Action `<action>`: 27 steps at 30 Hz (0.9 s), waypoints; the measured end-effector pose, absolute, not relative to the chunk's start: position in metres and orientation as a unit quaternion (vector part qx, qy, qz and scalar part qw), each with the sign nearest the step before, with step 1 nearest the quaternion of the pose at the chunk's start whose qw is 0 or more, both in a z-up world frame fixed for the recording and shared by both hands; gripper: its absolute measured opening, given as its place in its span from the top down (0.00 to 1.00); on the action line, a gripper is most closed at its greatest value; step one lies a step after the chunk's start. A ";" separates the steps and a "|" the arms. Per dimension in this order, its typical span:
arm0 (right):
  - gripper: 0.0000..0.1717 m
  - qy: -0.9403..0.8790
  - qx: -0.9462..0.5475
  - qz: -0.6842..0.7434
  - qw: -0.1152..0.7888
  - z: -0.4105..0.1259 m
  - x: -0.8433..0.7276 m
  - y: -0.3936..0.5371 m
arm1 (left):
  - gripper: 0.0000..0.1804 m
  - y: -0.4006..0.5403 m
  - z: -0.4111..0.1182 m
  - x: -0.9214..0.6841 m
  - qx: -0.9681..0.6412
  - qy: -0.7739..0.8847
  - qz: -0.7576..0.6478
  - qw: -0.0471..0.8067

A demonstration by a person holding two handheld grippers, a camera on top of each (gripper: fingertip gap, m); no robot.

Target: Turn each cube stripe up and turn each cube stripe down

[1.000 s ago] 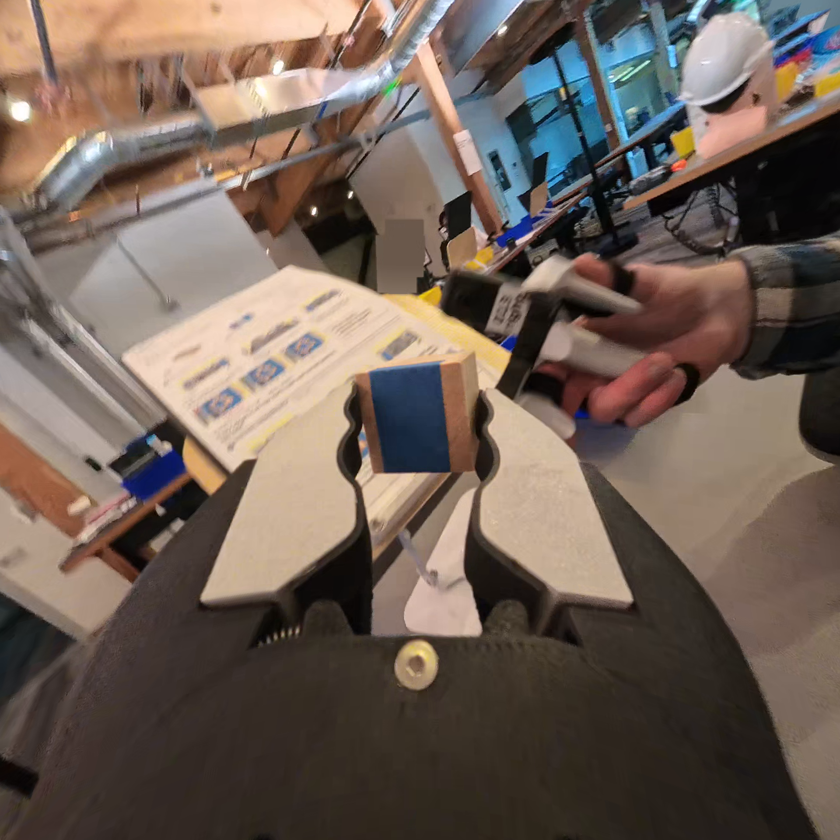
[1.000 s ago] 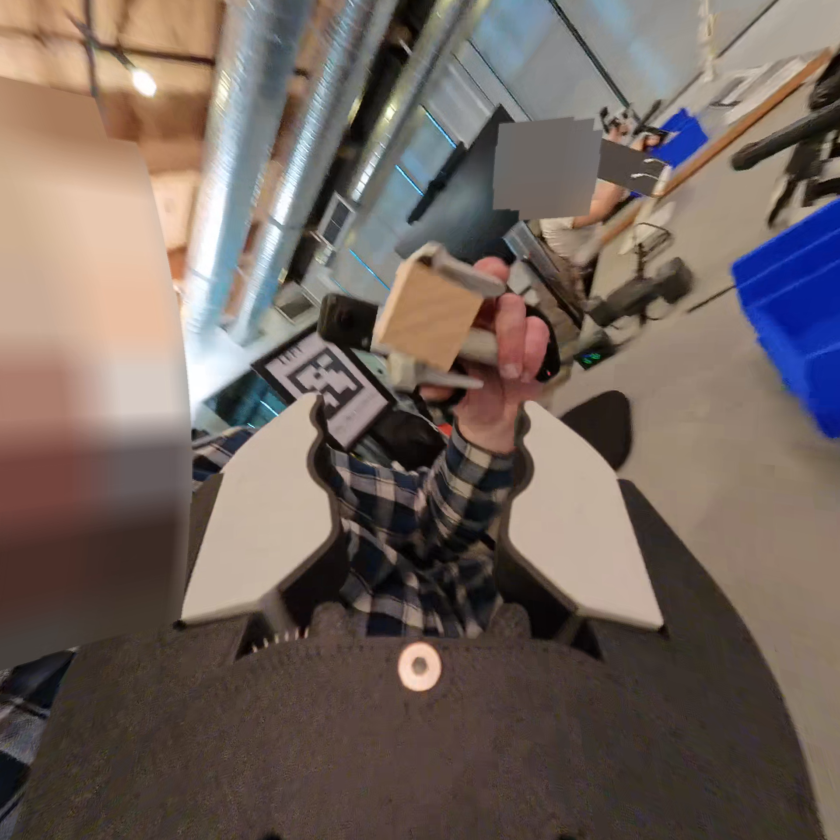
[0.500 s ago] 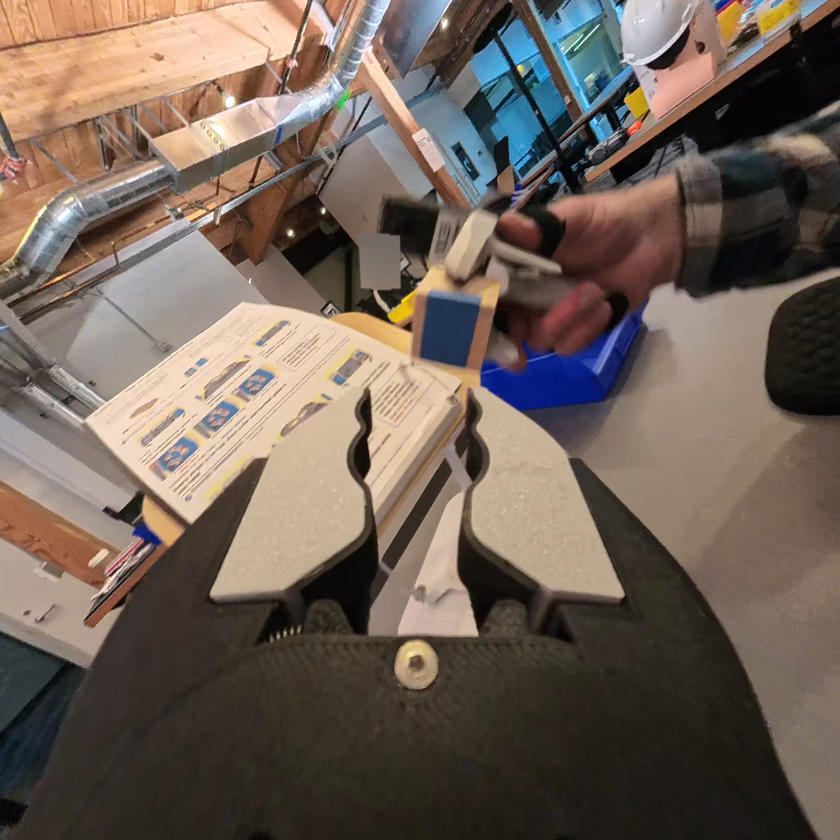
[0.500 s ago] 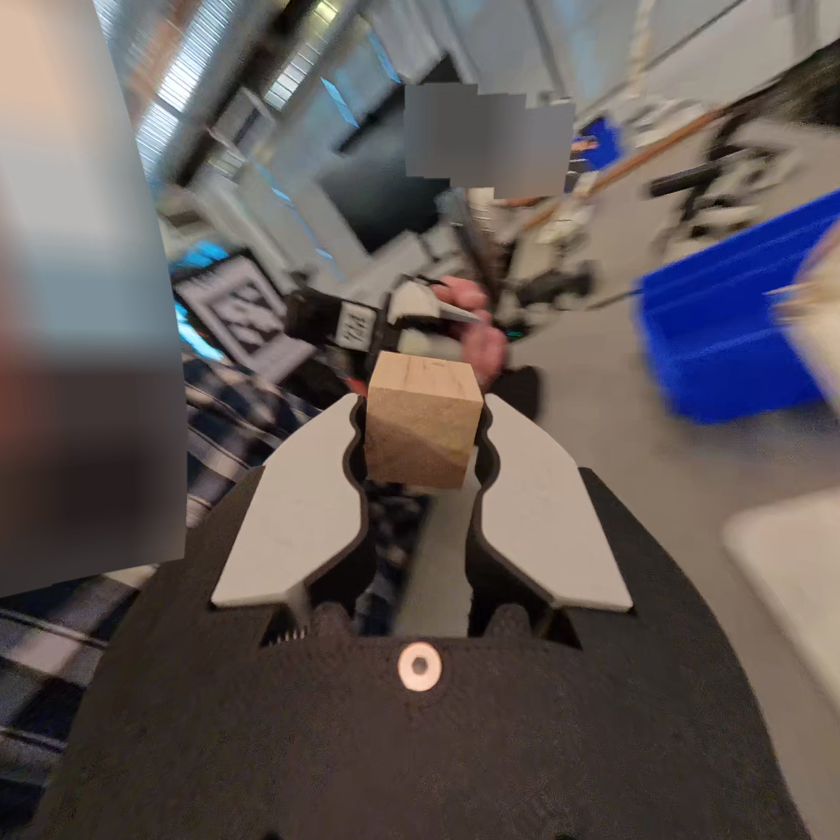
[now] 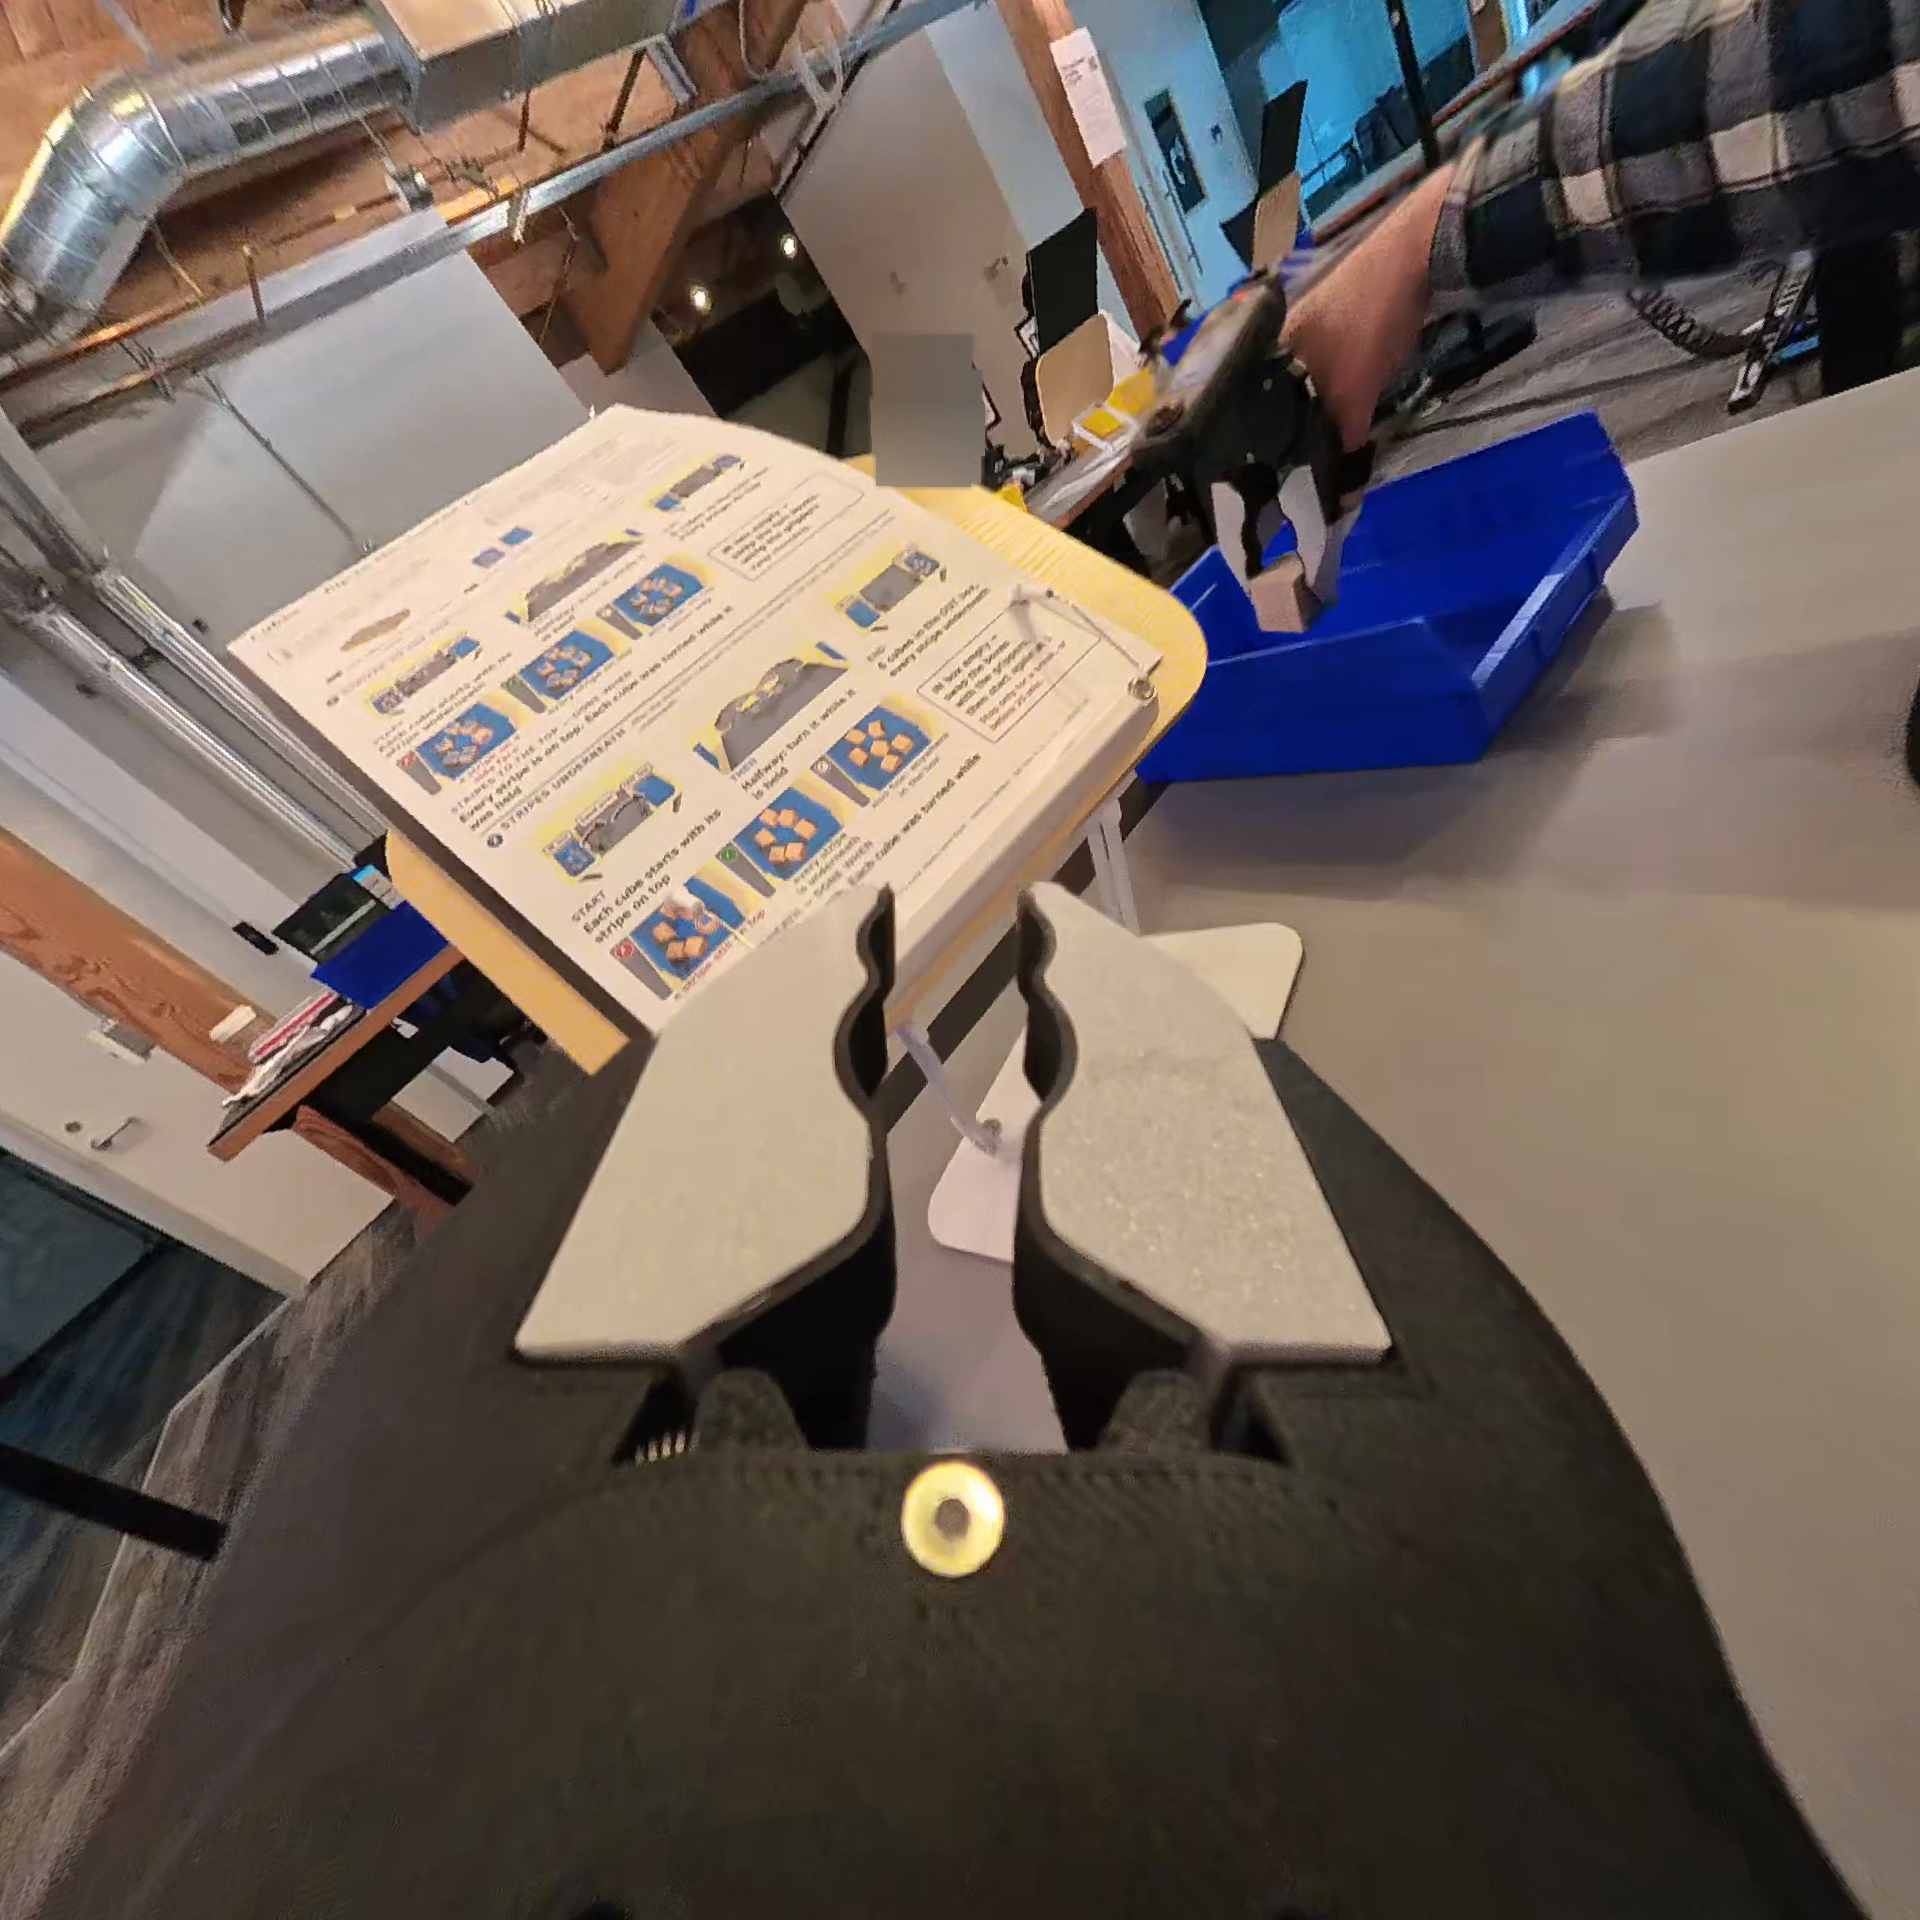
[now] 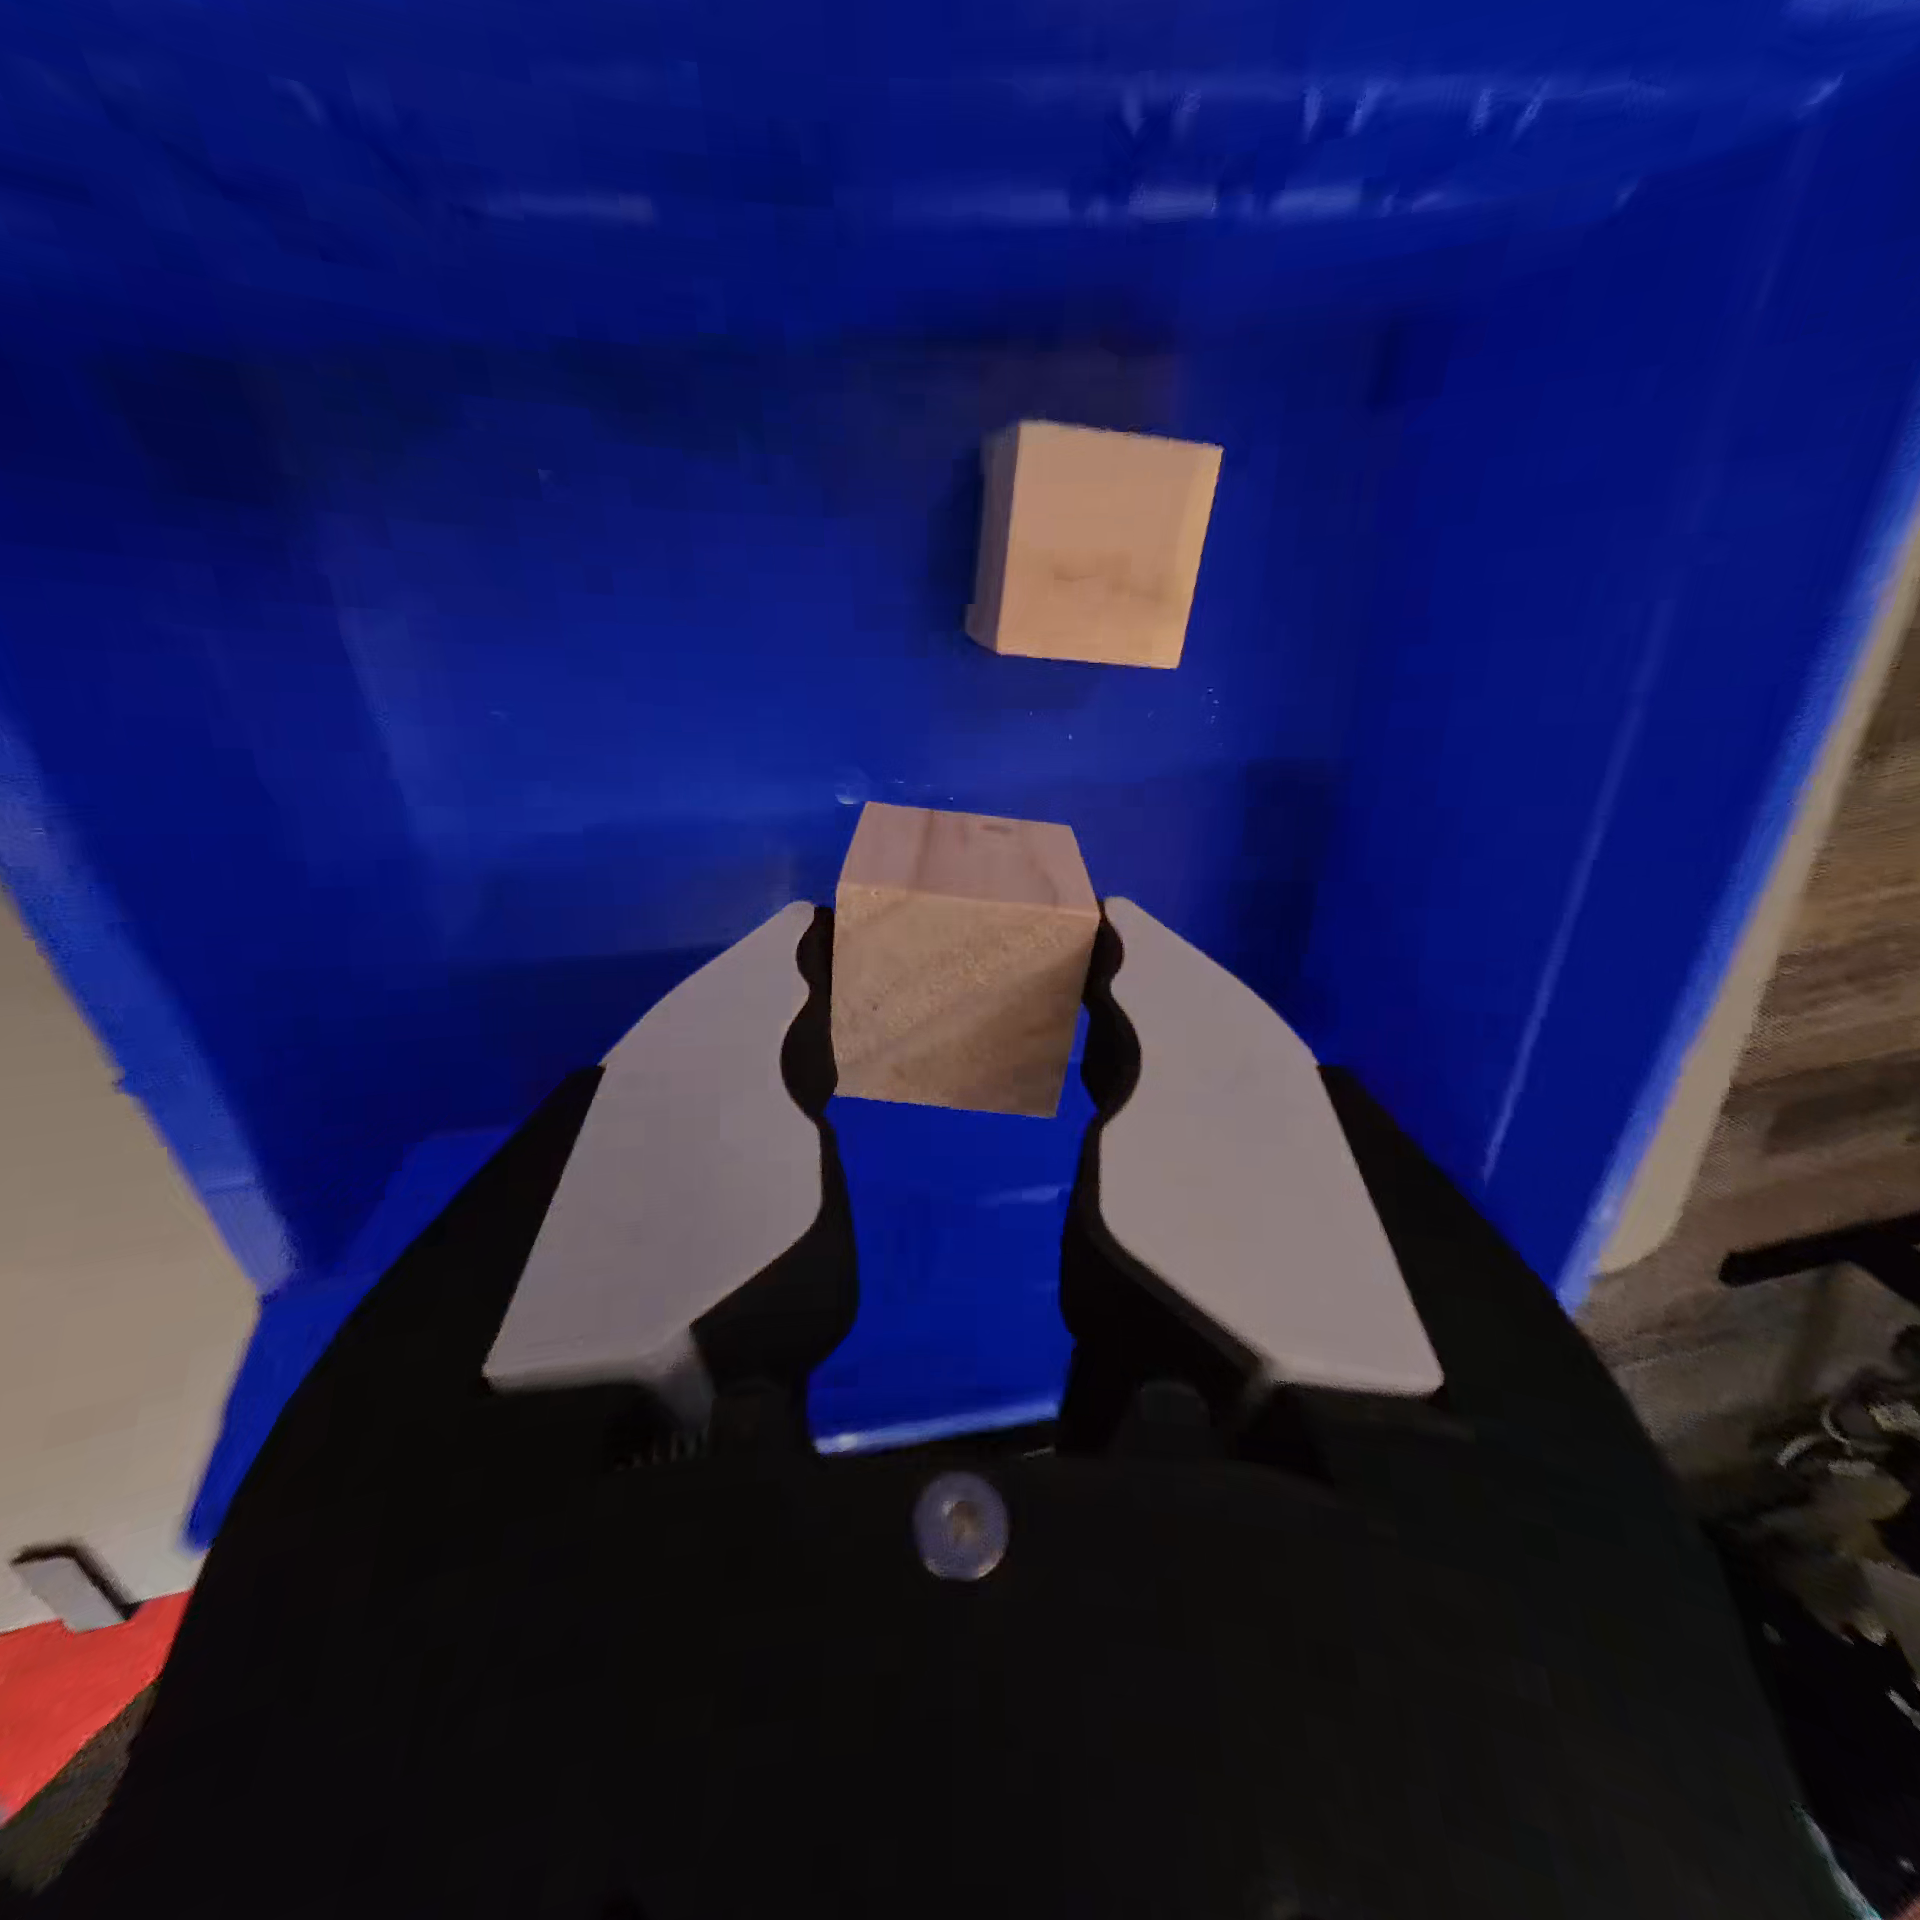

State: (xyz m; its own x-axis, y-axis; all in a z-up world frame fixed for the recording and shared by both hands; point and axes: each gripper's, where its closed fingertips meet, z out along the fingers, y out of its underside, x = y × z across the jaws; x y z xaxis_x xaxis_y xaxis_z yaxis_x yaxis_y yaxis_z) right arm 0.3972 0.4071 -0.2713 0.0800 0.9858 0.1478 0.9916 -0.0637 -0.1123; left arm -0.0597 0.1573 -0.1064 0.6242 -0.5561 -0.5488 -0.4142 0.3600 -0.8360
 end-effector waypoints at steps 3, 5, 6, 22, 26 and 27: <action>0.73 -0.683 -0.728 -0.008 0.065 -0.301 0.408 0.421 | 0.88 0.161 -0.114 -0.066 -0.578 0.436 -0.042 0.689; 0.72 -0.686 -0.725 0.001 0.053 -0.316 0.408 0.426 | 0.88 0.164 -0.117 -0.069 -0.584 0.439 -0.036 0.682; 0.72 -0.687 -0.725 -0.003 0.042 -0.323 0.410 0.428 | 0.88 0.165 -0.118 -0.070 -0.586 0.440 -0.035 0.680; 0.62 -0.706 -0.662 -0.051 0.244 -0.197 0.339 0.351 | 0.73 0.286 -0.190 -0.191 -0.745 0.464 0.057 0.476; 0.64 -0.730 -0.629 -0.022 0.267 -0.189 0.307 0.300 | 0.72 0.319 -0.242 -0.200 -0.762 0.528 0.015 0.374; 0.64 -0.734 -0.623 -0.017 0.269 -0.190 0.301 0.291 | 0.69 0.328 -0.255 -0.207 -0.770 0.537 0.025 0.344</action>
